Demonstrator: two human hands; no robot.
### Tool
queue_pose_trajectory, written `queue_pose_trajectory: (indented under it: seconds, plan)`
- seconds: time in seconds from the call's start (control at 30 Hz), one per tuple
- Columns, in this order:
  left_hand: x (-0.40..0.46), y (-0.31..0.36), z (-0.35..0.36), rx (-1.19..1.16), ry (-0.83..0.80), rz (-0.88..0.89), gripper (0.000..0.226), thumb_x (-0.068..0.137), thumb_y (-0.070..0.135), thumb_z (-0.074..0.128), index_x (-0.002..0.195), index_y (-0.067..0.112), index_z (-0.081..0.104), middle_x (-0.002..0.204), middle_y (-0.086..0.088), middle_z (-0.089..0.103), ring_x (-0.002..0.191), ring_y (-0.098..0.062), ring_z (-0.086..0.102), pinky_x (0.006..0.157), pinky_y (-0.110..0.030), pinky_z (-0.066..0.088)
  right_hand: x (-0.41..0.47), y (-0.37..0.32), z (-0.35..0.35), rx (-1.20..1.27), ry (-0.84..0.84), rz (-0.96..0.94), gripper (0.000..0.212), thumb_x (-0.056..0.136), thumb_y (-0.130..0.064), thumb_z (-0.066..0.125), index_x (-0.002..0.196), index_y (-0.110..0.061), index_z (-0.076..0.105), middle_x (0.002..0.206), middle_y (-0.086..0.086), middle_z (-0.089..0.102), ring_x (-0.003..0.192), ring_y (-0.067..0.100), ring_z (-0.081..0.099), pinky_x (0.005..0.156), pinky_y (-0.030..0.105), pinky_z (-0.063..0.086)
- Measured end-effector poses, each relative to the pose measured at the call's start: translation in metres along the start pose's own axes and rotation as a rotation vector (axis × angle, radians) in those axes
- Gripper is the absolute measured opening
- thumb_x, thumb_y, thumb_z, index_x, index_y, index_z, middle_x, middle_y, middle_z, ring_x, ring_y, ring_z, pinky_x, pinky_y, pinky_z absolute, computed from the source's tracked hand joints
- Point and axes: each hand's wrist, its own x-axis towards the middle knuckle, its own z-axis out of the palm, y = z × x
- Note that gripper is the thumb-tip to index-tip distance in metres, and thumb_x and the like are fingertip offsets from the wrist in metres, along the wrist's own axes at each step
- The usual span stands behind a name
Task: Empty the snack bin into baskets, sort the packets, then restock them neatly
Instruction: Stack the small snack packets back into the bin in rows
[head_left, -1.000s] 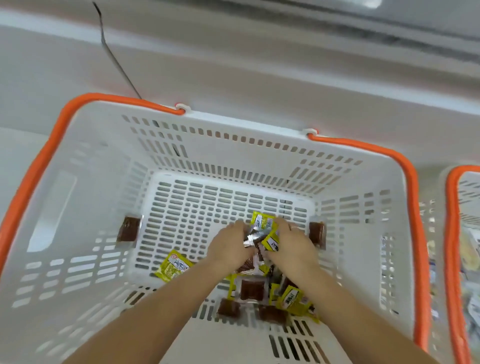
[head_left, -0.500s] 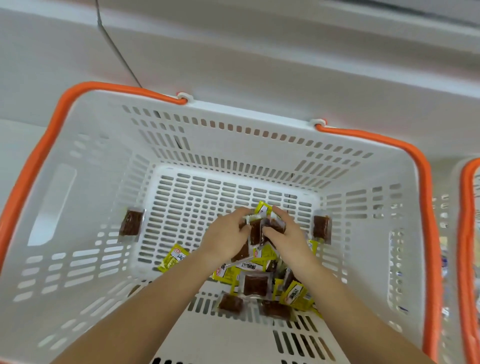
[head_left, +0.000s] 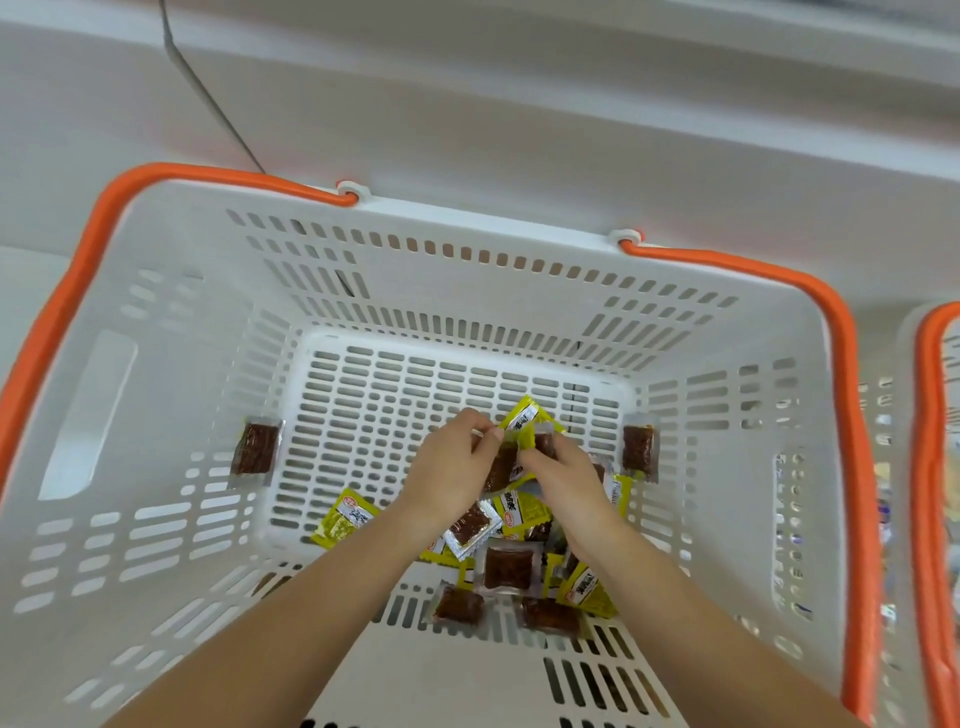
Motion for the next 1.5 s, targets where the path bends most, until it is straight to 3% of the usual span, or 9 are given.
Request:
queue_pose_trajectory:
  seconds: [0.07, 0.17, 0.33, 0.43, 0.53, 0.7, 0.9, 1.2, 1.5]
  plan:
    - [-0.002, 0.007, -0.009, -0.037, 0.044, -0.002, 0.024, 0.1, 0.029, 0.046, 0.108, 0.011, 0.059, 0.087, -0.002, 0.062, 0.073, -0.016, 0.058, 0.06, -0.025, 0.042, -0.002, -0.005, -0.005, 0.02, 0.026, 0.035, 0.013, 0.094, -0.005, 0.046, 0.082, -0.007, 0.052, 0.082, 0.005, 0.04, 0.082, 0.021, 0.044, 0.083, 0.039, 0.046]
    - [-0.01, 0.029, -0.031, -0.208, 0.117, -0.073, 0.03, 0.1, 0.034, 0.045, 0.106, 0.01, 0.062, 0.09, 0.0, 0.06, 0.085, -0.016, 0.057, 0.069, -0.023, 0.042, -0.013, -0.024, -0.015, 0.105, -0.02, 0.002, 0.012, 0.093, -0.003, 0.053, 0.098, 0.008, 0.052, 0.093, 0.007, 0.047, 0.069, 0.018, 0.062, 0.093, 0.045, 0.049]
    - [-0.051, 0.081, -0.081, -0.466, -0.111, -0.1, 0.028, 0.085, 0.019, 0.069, 0.112, 0.02, 0.062, 0.104, -0.006, 0.07, 0.092, -0.02, 0.067, 0.085, -0.038, 0.051, -0.068, -0.076, -0.024, 0.111, -0.015, -0.181, 0.006, 0.088, -0.007, 0.064, 0.093, -0.007, 0.061, 0.086, 0.004, 0.063, 0.078, 0.015, 0.062, 0.067, 0.029, 0.049]
    - [-0.087, 0.113, -0.111, -0.324, 0.074, 0.214, 0.027, 0.083, 0.002, 0.068, 0.107, 0.015, 0.063, 0.096, -0.006, 0.074, 0.083, -0.013, 0.07, 0.08, -0.03, 0.054, -0.111, -0.101, -0.036, 0.096, -0.017, -0.241, 0.011, 0.084, -0.013, 0.069, 0.091, -0.012, 0.06, 0.096, 0.006, 0.067, 0.087, 0.022, 0.065, 0.071, 0.034, 0.048]
    - [-0.134, 0.15, -0.13, -0.023, 0.224, 0.544, 0.018, 0.088, 0.015, 0.065, 0.098, 0.029, 0.07, 0.091, 0.02, 0.071, 0.088, 0.009, 0.064, 0.083, -0.016, 0.048, -0.157, -0.121, -0.044, 0.128, -0.091, -0.302, 0.03, 0.081, -0.017, 0.073, 0.106, -0.007, 0.059, 0.109, 0.011, 0.067, 0.096, 0.028, 0.067, 0.078, 0.037, 0.053]
    - [-0.194, 0.191, -0.137, 0.399, 0.148, 0.778, 0.049, 0.09, 0.039, 0.061, 0.137, 0.031, 0.05, 0.132, 0.012, 0.059, 0.12, -0.004, 0.054, 0.101, -0.024, 0.042, -0.233, -0.158, -0.045, 0.359, -0.281, -0.419, 0.013, 0.094, -0.008, 0.049, 0.092, -0.004, 0.061, 0.076, 0.012, 0.067, 0.061, 0.016, 0.067, 0.06, 0.026, 0.058]
    - [-0.238, 0.24, -0.169, 0.272, 0.357, 0.809, 0.028, 0.097, 0.02, 0.052, 0.123, 0.023, 0.06, 0.106, 0.005, 0.071, 0.097, -0.009, 0.064, 0.083, -0.026, 0.05, -0.301, -0.202, -0.053, 0.42, -0.353, -0.519, 0.018, 0.095, -0.003, 0.041, 0.097, -0.003, 0.06, 0.085, 0.015, 0.066, 0.065, 0.024, 0.068, 0.063, 0.033, 0.059]
    - [-0.261, 0.254, -0.184, -0.682, 0.155, 0.445, 0.022, 0.099, 0.01, 0.048, 0.092, 0.012, 0.069, 0.079, -0.002, 0.069, 0.064, -0.007, 0.066, 0.061, -0.025, 0.057, -0.332, -0.219, -0.049, 0.21, -0.19, -0.751, 0.011, 0.093, -0.005, 0.056, 0.089, -0.005, 0.066, 0.079, 0.007, 0.07, 0.067, 0.011, 0.066, 0.068, 0.028, 0.06]
    - [-0.258, 0.253, -0.173, -0.633, 0.174, 0.468, 0.029, 0.101, 0.024, 0.044, 0.094, 0.02, 0.072, 0.087, -0.003, 0.074, 0.073, -0.009, 0.069, 0.063, -0.022, 0.055, -0.313, -0.201, -0.028, 0.003, 0.079, -0.841, 0.015, 0.093, -0.025, 0.06, 0.103, -0.018, 0.068, 0.093, 0.0, 0.072, 0.083, 0.013, 0.068, 0.071, 0.032, 0.054]
